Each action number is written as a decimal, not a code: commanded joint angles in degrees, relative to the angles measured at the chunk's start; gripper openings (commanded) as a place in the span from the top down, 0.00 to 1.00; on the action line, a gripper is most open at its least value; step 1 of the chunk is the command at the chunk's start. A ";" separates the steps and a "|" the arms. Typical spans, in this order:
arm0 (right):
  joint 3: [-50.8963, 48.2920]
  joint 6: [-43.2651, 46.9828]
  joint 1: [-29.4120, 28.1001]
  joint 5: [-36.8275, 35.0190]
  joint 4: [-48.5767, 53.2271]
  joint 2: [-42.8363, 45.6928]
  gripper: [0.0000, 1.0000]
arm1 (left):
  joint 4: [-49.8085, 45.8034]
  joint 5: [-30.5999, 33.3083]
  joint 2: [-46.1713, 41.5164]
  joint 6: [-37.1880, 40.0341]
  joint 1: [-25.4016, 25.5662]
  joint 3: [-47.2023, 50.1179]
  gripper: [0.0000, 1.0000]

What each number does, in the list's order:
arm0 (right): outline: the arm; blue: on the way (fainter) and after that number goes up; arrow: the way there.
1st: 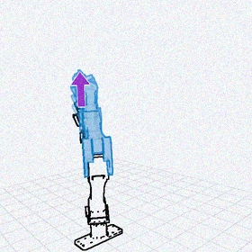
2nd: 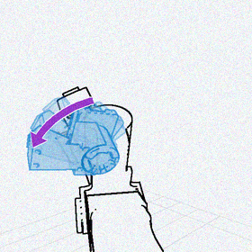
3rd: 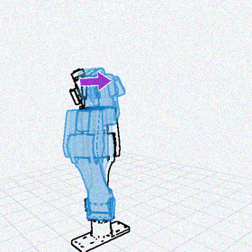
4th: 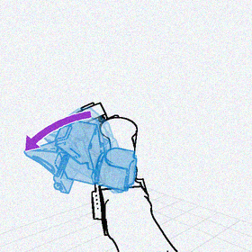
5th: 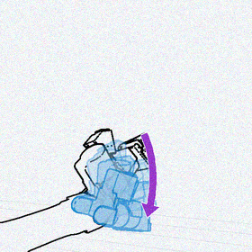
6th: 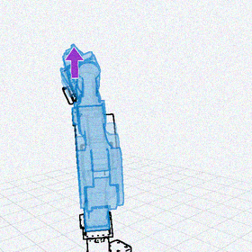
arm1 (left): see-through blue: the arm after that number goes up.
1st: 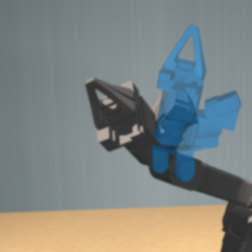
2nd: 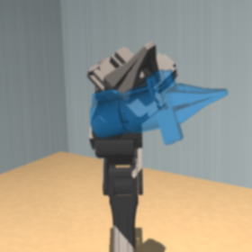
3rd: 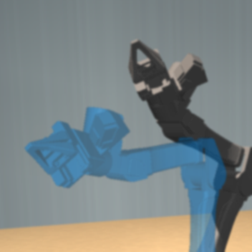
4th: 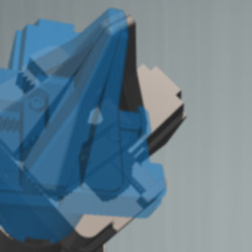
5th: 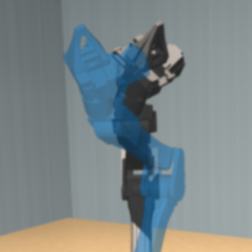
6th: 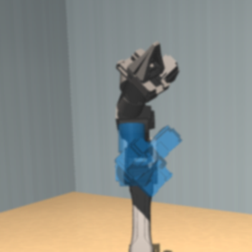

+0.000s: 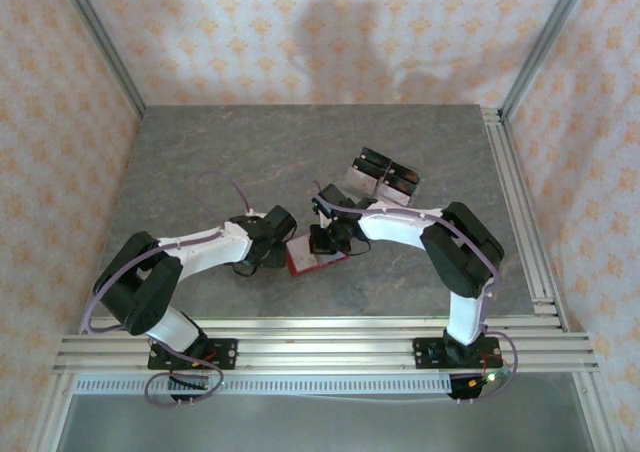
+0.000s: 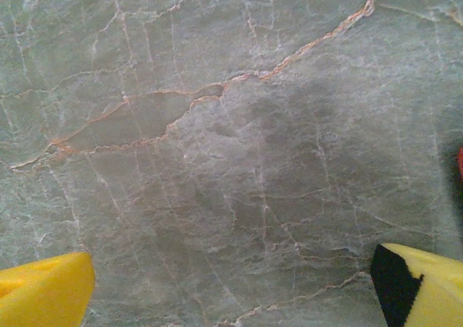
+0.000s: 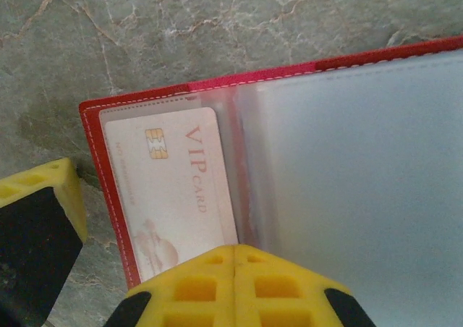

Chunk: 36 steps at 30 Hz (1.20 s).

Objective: Put the credit cards into the card holder
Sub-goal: Rotate the card holder at the bottom-center of the table.

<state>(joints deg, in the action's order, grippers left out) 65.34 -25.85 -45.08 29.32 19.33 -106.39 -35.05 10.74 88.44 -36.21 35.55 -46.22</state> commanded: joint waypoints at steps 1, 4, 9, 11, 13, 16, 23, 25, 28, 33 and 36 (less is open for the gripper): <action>-1.10 0.90 -0.18 -1.54 1.32 -0.51 1.00 | 0.86 0.61 1.19 -1.06 0.40 0.71 0.00; -1.57 0.65 -0.27 -1.41 1.13 -0.46 1.00 | 1.25 0.52 1.83 -1.06 0.39 0.76 0.00; -1.50 0.06 -0.96 -0.47 0.50 -0.77 1.00 | 1.65 0.68 2.57 -0.97 0.40 0.56 0.00; -0.99 -0.17 -1.53 -0.05 0.41 -1.18 1.00 | 1.74 0.61 2.86 -0.89 0.40 0.48 0.00; -0.51 -0.39 -1.93 0.42 0.30 -1.73 1.00 | 1.81 0.68 3.11 -0.89 0.40 0.47 0.00; -0.05 -0.68 -2.29 0.92 -0.09 -2.19 1.00 | 2.07 0.57 3.45 -0.91 0.40 0.50 0.00; 1.46 -0.34 -2.29 -0.17 1.26 1.54 1.00 | 2.28 0.76 4.81 -0.58 0.40 -0.56 0.00; 2.12 -0.18 -1.96 -0.94 2.14 4.04 0.94 | 2.04 1.45 5.57 -0.04 0.31 -1.63 0.00; 2.85 0.52 -0.32 -2.67 3.88 7.43 0.76 | 1.87 2.50 6.53 1.04 -0.21 -3.36 0.00; 2.45 2.48 4.09 -4.16 5.90 9.21 0.65 | 2.30 3.12 8.67 3.51 -2.67 -6.76 0.00; 2.55 4.72 5.66 -5.05 6.77 8.77 0.63 | 2.85 3.13 10.21 5.24 -4.24 -9.30 0.00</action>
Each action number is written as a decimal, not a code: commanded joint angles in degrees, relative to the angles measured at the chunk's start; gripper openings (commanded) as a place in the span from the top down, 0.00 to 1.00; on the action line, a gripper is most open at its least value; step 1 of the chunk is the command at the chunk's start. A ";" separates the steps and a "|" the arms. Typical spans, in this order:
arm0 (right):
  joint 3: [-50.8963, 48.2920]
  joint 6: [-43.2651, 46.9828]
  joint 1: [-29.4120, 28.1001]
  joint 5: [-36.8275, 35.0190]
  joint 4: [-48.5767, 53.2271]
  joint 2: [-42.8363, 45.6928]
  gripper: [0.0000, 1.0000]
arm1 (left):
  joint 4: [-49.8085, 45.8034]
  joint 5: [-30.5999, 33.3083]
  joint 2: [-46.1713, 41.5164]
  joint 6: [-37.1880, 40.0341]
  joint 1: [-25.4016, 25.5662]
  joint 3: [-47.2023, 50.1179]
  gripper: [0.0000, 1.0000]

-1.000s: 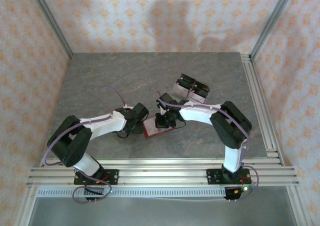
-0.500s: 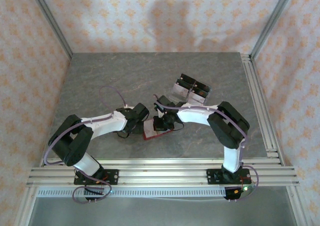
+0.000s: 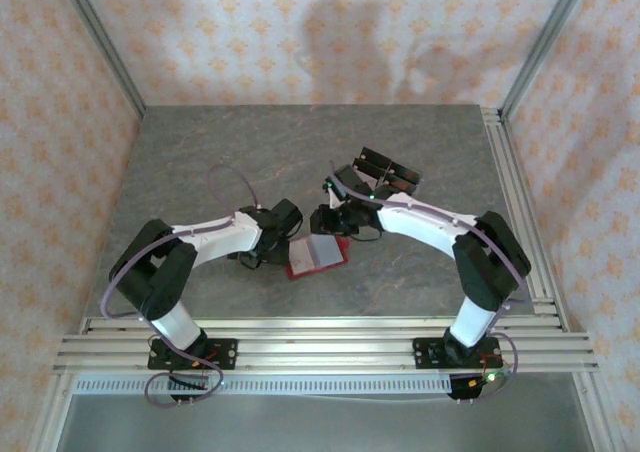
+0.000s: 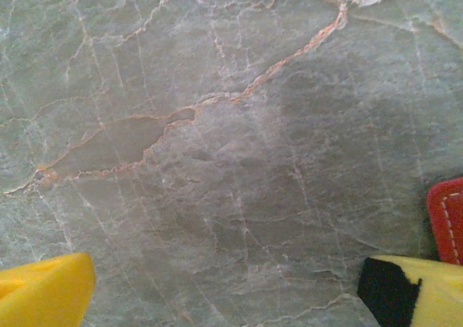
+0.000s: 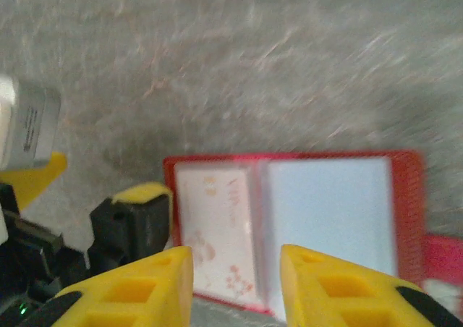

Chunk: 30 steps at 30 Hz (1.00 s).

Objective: Put the credit cards into the card holder
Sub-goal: Rotate the card holder at the bottom-center of the table, then rotate the card holder at the center of the table.

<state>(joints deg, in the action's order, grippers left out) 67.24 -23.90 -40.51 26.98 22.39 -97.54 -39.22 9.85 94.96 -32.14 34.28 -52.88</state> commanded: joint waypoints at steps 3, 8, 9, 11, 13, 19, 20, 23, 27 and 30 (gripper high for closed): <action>0.96 5.30 1.49 -3.18 4.15 -1.02 0.61 | 7.11 4.17 5.24 3.84 -4.17 -5.73 0.00; 0.89 8.32 1.44 -1.92 3.55 -2.89 0.60 | 6.49 4.51 7.84 7.69 -5.67 -10.90 0.00; 0.87 8.88 1.41 -1.80 3.43 -3.08 0.59 | 6.08 4.57 8.03 8.25 -5.91 -11.73 0.00; 0.87 10.20 1.36 -1.58 3.53 -3.64 0.58 | 5.09 4.92 7.69 9.08 -6.48 -12.89 0.00; 0.90 11.26 1.31 -1.16 3.54 -4.01 0.57 | 4.32 4.84 6.42 9.31 -7.14 -13.04 0.00; 2.39 14.03 0.22 -1.30 4.34 -6.62 0.56 | 2.33 3.86 0.99 7.17 -7.95 -10.80 0.00; 2.78 14.30 -0.05 -1.51 4.62 -7.17 0.56 | 2.26 3.43 0.31 6.58 -7.95 -10.20 0.00; 3.88 15.18 -0.87 -2.51 5.32 -8.82 0.56 | 1.88 2.35 -2.30 4.46 -7.93 -7.96 0.00; 4.91 16.29 -1.52 -4.67 6.42 -10.73 0.54 | 2.00 1.19 -5.68 2.20 -7.92 -5.39 0.00; 5.48 17.02 -1.67 -6.76 7.29 -11.95 0.53 | 2.08 0.20 -7.59 0.63 -7.98 -3.80 0.00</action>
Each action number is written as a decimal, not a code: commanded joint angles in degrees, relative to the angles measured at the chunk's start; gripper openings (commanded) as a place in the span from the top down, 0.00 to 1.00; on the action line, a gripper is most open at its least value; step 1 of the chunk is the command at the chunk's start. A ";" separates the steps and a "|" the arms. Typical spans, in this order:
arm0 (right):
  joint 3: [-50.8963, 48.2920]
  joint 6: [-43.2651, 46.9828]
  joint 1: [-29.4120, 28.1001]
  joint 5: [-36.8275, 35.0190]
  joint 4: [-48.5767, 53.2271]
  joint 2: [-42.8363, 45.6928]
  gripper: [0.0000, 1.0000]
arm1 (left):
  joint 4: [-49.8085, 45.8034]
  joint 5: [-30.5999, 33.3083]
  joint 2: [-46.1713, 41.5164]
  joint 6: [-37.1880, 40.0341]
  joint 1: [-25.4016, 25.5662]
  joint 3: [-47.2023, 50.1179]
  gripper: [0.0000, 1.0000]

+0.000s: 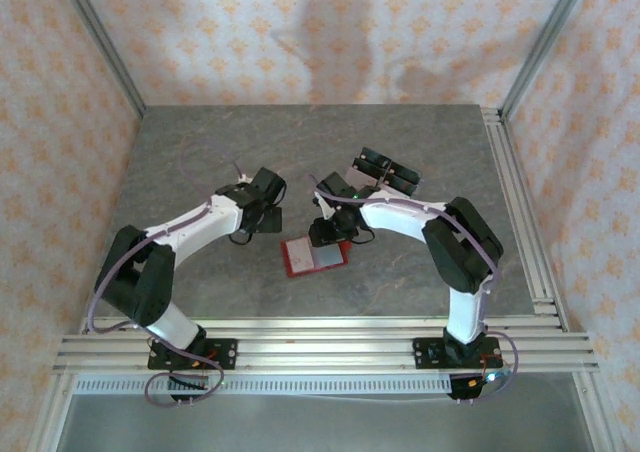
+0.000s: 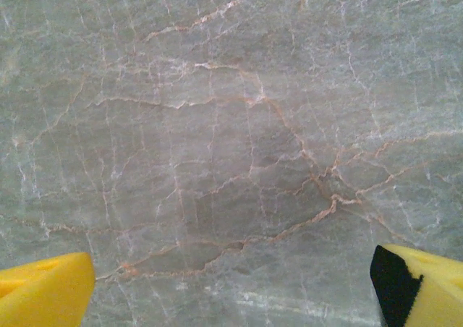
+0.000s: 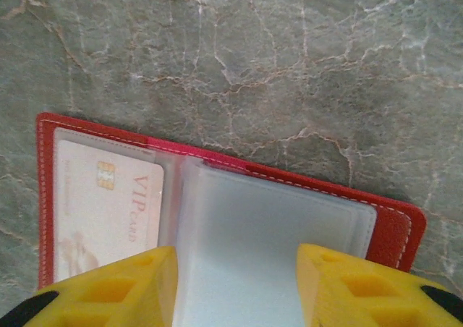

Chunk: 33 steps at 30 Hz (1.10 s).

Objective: Put the credit cards into the card holder
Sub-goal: Rotate the card holder at the center of the table.

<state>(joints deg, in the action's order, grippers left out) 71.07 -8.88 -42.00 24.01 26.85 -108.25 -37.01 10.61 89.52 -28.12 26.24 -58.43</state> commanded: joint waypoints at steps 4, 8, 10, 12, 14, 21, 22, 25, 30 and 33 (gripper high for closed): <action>1.63 2.77 -0.62 -6.54 4.30 -2.23 0.51 | 0.30 -1.91 -3.70 -4.97 0.08 3.53 0.00; 1.62 3.61 -1.58 -8.12 5.43 -3.16 0.51 | 0.81 -2.57 -4.34 -5.67 0.16 4.83 0.00; 1.79 3.58 -2.11 -7.86 5.92 -3.93 0.53 | 1.35 -3.38 -4.61 -6.20 0.13 5.54 0.00; 1.76 2.99 -2.47 -6.53 5.80 -4.63 0.59 | 2.00 -4.38 -4.78 -6.76 0.27 6.46 0.00; 1.61 1.78 -2.47 -4.61 5.17 -4.87 0.67 | 2.76 -5.54 -4.83 -7.35 0.45 7.39 0.00; 0.74 -5.15 -2.52 1.43 0.67 -3.35 0.75 | 3.68 -6.74 -4.60 -8.27 3.34 10.12 0.00; 0.65 -5.96 -2.47 2.24 0.12 -3.01 0.73 | 3.79 -6.75 -4.52 -8.44 3.87 10.45 0.00; 0.56 -7.87 -2.39 3.94 -1.11 -2.09 0.69 | 4.40 -6.68 -4.46 -9.06 5.30 11.48 0.00; 0.41 -10.07 -2.39 5.69 -2.56 -1.24 0.64 | 6.60 -7.16 -5.95 -9.81 6.59 13.11 0.00; 0.41 -10.90 -2.30 5.72 -3.11 -1.53 0.64 | 8.16 -7.49 -8.13 -10.14 7.64 14.24 0.00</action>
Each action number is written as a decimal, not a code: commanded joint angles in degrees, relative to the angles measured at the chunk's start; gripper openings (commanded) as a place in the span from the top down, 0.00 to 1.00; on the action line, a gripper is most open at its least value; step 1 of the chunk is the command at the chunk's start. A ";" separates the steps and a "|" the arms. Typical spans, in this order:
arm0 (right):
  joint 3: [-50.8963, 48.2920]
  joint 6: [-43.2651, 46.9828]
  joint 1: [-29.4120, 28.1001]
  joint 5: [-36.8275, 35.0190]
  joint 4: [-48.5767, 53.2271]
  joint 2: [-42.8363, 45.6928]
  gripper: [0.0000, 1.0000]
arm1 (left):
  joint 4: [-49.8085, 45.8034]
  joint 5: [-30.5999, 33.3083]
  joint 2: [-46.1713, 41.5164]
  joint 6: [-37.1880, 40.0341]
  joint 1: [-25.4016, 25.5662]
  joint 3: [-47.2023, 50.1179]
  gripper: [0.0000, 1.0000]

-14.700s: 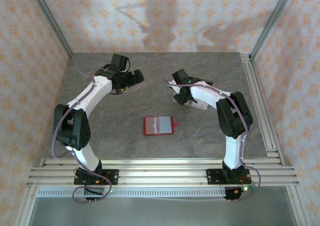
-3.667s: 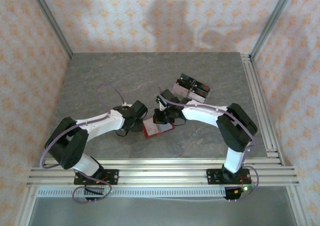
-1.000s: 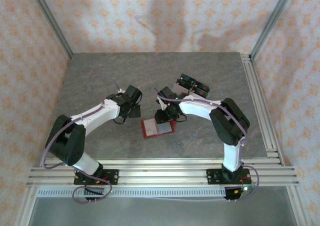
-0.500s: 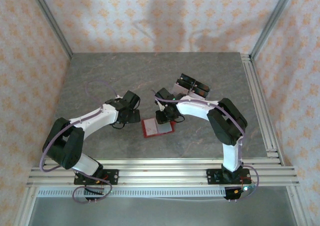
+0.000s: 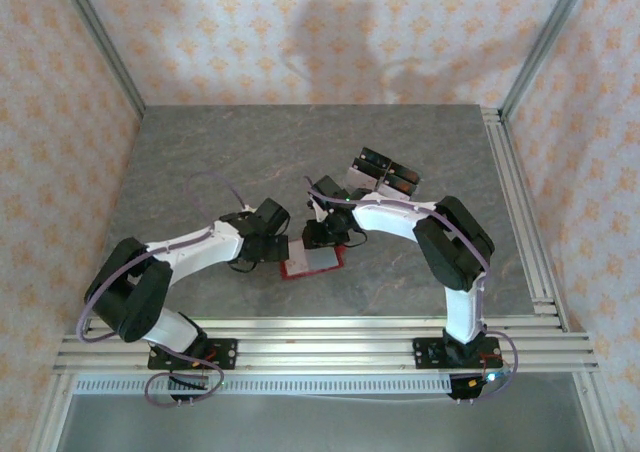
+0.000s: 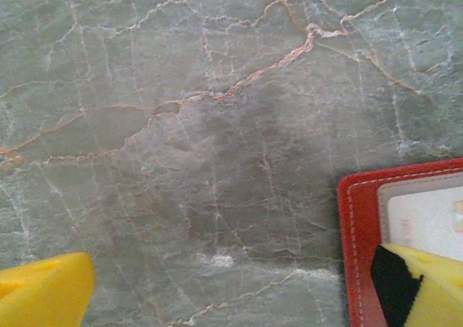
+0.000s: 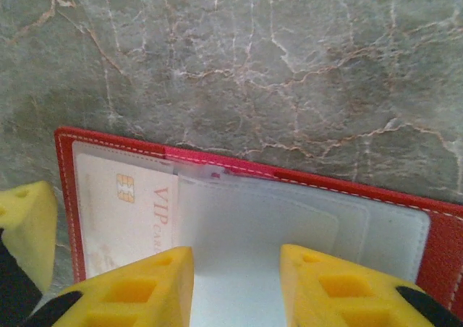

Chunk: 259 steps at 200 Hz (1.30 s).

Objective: Put the credit cards into the card holder
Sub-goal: Rotate the card holder at the center of the table.

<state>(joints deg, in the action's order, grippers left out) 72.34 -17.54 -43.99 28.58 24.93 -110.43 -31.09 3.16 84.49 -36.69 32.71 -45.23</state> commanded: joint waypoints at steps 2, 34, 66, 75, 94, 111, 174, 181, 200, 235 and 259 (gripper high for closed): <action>-0.93 -2.77 -0.22 1.18 -1.48 0.54 0.64 | 2.92 -0.38 -4.17 -1.80 1.50 1.69 0.00; -1.87 -5.02 0.09 2.05 -3.78 0.74 0.64 | 4.32 -0.69 -7.57 -4.12 2.53 4.84 0.00; -1.57 -3.58 0.60 0.47 -3.08 3.22 0.61 | 1.88 2.16 -9.40 -8.53 2.98 7.59 0.00; -1.07 -2.36 0.74 -0.67 -2.06 4.05 0.60 | 1.43 2.51 -9.83 -9.45 3.09 8.03 0.00; 0.58 0.31 0.96 -2.90 1.39 4.43 0.59 | 2.42 2.74 -10.08 -10.46 3.24 8.43 0.00; 1.36 2.21 0.92 -4.93 3.55 4.07 0.59 | 3.11 2.54 -9.21 -10.36 3.24 7.46 0.00; 2.72 5.56 0.92 -9.70 5.70 1.58 0.58 | 4.49 1.74 -2.37 -8.66 3.53 4.03 0.00; 2.94 5.84 0.88 -9.49 5.67 1.37 0.57 | 4.62 1.76 -1.78 -8.62 3.59 4.00 0.00; 3.34 6.37 0.83 -9.03 5.74 0.65 0.57 | 5.24 1.80 -0.59 -8.57 3.65 3.94 0.00; 3.47 6.53 0.40 -7.90 5.66 -0.48 0.56 | 6.26 2.10 1.23 -8.23 3.60 3.75 0.00; 3.27 5.96 -0.04 -7.09 5.31 -1.59 0.57 | 6.83 2.42 2.83 -7.88 3.59 3.14 0.00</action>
<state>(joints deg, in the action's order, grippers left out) 74.39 -12.12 -43.38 21.04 29.15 -110.15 -25.06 3.62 84.95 -45.01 35.66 -40.91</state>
